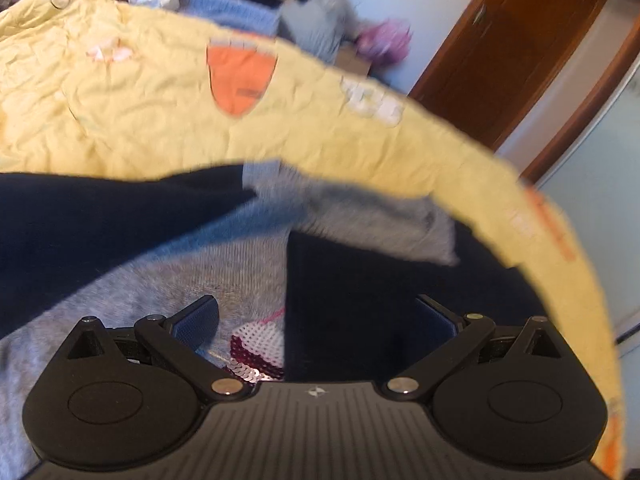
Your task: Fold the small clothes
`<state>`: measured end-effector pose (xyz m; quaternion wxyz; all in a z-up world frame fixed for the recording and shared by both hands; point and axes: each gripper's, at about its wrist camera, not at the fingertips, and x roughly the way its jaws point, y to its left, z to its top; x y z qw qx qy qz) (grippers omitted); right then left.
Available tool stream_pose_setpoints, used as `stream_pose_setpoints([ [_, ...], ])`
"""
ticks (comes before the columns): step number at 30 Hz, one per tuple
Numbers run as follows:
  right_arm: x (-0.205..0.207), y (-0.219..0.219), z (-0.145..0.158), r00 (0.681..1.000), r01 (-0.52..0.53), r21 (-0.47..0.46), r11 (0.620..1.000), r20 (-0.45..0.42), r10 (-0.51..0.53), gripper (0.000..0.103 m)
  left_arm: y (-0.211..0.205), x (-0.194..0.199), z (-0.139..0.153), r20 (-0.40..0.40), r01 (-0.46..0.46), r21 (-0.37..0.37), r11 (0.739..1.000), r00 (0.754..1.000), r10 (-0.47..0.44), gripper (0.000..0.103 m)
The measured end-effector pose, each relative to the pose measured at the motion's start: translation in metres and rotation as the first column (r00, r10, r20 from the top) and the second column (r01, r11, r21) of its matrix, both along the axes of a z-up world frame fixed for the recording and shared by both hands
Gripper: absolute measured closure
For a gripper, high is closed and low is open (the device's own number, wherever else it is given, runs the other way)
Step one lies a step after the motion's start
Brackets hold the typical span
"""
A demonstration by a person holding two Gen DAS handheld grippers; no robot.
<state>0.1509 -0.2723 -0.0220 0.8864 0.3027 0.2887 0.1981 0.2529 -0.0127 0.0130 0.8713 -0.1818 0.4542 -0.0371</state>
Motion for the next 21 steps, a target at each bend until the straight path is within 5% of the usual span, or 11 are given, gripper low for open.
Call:
stream_pose_setpoints([
  [1, 0.0, 0.0, 0.0, 1.0, -0.002, 0.006, 1.0, 0.001, 0.002, 0.022, -0.007, 0.002, -0.004, 0.002, 0.018, 0.054, 0.998, 1.0, -0.018, 0.004],
  [3, 0.001, -0.002, 0.0, 1.0, -0.001, 0.02, 1.0, 0.002, 0.001, 0.021, -0.021, 0.003, -0.004, 0.025, 0.068, 0.158, 0.985, 0.997, -0.073, 0.033],
  [5, 0.0, -0.005, -0.002, 1.0, -0.001, 0.033, 0.999, 0.002, 0.001, 0.021, -0.033, 0.002, 0.0, 0.034, 0.102, 0.259, 0.961, 0.993, -0.115, 0.083],
  [6, 0.001, -0.005, -0.002, 1.0, 0.0, 0.036, 0.999, 0.003, 0.0, 0.021, -0.037, 0.003, 0.001, 0.043, 0.114, 0.282, 0.953, 0.99, -0.131, 0.091],
  [15, -0.001, -0.004, -0.003, 1.0, 0.004, 0.032, 0.999, 0.005, -0.005, 0.022, -0.016, -0.014, 0.055, 0.17, 0.039, 0.332, 0.942, 0.98, -0.1, 0.098],
  [21, -0.002, -0.003, -0.003, 1.0, 0.012, 0.023, 1.0, 0.005, -0.012, 0.021, 0.014, -0.016, 0.014, 0.048, 0.012, 0.387, 0.922, 0.998, -0.033, 0.098],
])
